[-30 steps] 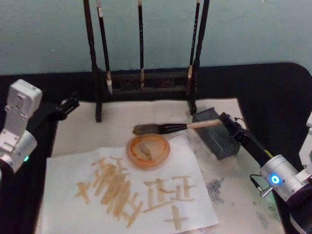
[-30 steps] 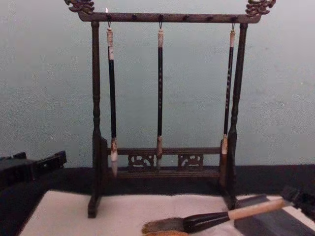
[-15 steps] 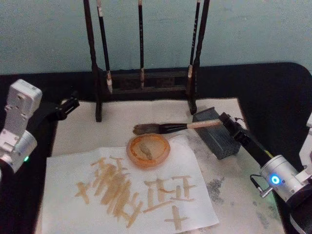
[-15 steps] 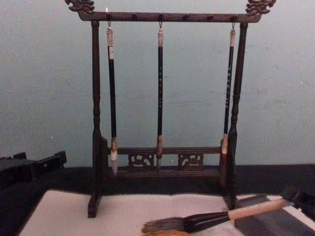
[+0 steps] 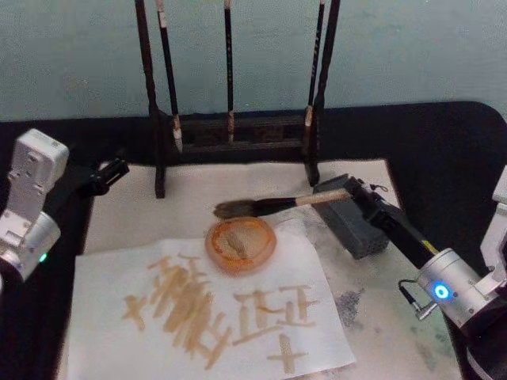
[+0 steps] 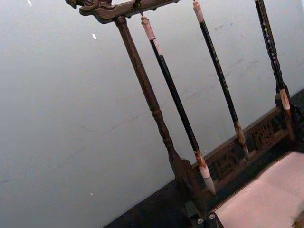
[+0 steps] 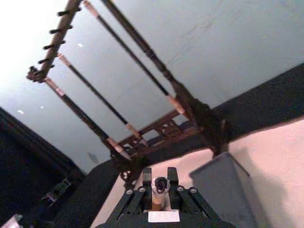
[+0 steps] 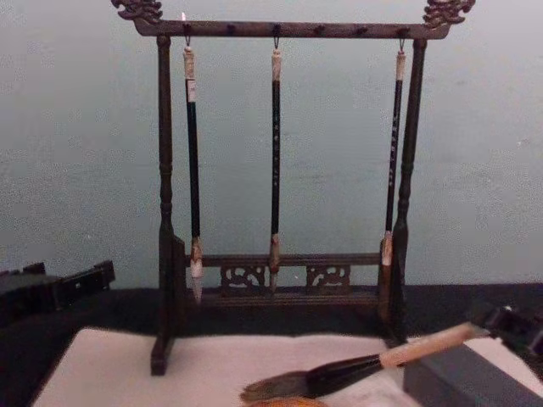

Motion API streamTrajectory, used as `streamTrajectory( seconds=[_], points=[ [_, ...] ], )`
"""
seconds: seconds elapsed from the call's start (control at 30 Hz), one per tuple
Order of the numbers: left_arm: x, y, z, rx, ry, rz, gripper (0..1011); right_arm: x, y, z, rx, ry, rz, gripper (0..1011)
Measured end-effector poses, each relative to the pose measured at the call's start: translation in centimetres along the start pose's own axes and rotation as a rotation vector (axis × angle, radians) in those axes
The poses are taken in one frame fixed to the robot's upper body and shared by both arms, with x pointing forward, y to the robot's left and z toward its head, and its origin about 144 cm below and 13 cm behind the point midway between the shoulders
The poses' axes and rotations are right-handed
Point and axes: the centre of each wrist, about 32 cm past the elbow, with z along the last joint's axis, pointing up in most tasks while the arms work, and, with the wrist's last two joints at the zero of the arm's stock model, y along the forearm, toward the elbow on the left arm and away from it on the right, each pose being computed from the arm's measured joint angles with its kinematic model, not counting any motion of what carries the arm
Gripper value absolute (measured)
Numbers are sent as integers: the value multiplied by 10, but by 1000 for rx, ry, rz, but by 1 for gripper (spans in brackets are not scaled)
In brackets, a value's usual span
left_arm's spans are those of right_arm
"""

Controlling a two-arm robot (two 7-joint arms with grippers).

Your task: Pick up the brush from the inkstone, write on the paper, then place the brush back to its original position.

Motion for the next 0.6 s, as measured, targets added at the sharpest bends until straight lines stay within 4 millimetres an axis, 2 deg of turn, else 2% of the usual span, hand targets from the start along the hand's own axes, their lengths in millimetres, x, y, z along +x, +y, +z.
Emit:
streamTrajectory(
  seconds=[0.3, 0.6],
  points=[
    [0, 0, 0, 0, 0, 0, 1002, -16, 4, 0, -24, -28, 53, 202],
    [0, 0, 0, 0, 0, 0, 1002, -21, 5, 0, -33, -39, 66, 203]
  ],
)
